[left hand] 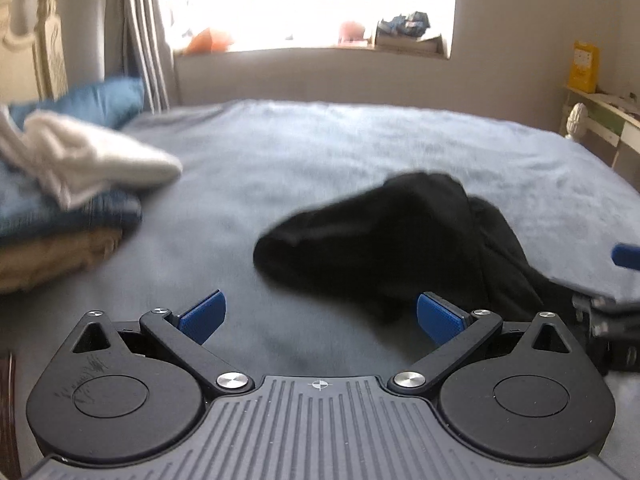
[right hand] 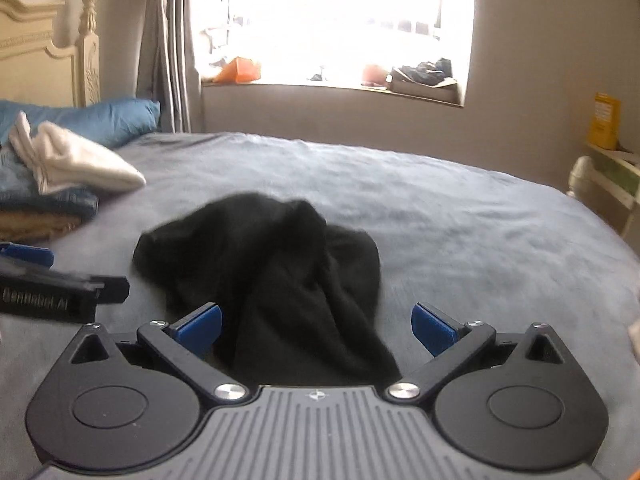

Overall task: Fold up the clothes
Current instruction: 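Grasp the black T-shirt edge with the left gripper while the right gripper grasps another edge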

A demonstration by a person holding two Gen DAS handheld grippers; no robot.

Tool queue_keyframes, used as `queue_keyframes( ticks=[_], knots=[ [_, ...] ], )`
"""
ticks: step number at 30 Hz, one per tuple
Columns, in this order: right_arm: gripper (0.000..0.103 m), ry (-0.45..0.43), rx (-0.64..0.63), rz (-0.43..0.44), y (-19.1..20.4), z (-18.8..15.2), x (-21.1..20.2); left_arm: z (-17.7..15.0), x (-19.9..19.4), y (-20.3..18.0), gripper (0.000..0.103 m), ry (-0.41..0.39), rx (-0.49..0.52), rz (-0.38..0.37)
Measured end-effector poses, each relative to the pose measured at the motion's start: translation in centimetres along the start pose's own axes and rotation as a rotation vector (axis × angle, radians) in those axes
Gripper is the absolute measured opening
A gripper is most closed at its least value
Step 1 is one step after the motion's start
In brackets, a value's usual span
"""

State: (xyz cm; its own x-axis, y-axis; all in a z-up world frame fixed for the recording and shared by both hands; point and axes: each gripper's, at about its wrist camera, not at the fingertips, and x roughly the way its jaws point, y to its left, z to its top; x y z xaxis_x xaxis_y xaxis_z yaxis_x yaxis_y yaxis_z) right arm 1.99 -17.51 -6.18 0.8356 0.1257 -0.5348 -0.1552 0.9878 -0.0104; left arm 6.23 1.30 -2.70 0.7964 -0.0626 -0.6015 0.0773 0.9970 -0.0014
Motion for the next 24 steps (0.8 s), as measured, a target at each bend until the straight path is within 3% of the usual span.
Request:
queue_keyframes(
  ticks=[3, 5, 11, 13, 15, 18, 20, 24],
  knots=[
    [0.098, 0.011, 0.039, 0.057, -1.0, 2.0, 2.7, 1.1, 1.5, -0.1, 0.095, -0.03, 0.012, -0.029],
    [0.094, 0.018, 0.065, 0.095, -1.7, 3.3, 4.6, 1.8, 2.9, -0.2, 0.073, -0.026, 0.01, -0.056],
    [0.075, 0.116, 0.17, 0.265, -2.1, 5.9, 10.3, 1.5, 6.9, -1.0, 0.044, 0.086, -0.005, -0.117],
    [0.064, 0.157, 0.17, 0.292, -1.7, 6.0, 11.9, 0.9, 7.6, -1.3, 0.032, 0.115, -0.006, -0.122],
    [0.041, 0.191, 0.156, 0.306, -1.3, 5.6, 12.9, 0.4, 7.7, -1.4, 0.02, 0.131, -0.014, -0.129],
    [0.012, 0.198, 0.142, 0.311, -0.9, 5.0, 12.4, -0.1, 7.2, -1.3, 0.013, 0.13, -0.016, -0.137],
    [0.006, 0.179, 0.145, 0.316, -1.2, 5.0, 11.5, -0.2, 6.7, -1.2, 0.009, 0.131, -0.013, -0.145],
    [0.004, 0.142, 0.163, 0.341, -2.2, 5.0, 8.6, -0.8, 5.4, -0.7, 0.008, 0.135, -0.012, -0.17]
  ],
)
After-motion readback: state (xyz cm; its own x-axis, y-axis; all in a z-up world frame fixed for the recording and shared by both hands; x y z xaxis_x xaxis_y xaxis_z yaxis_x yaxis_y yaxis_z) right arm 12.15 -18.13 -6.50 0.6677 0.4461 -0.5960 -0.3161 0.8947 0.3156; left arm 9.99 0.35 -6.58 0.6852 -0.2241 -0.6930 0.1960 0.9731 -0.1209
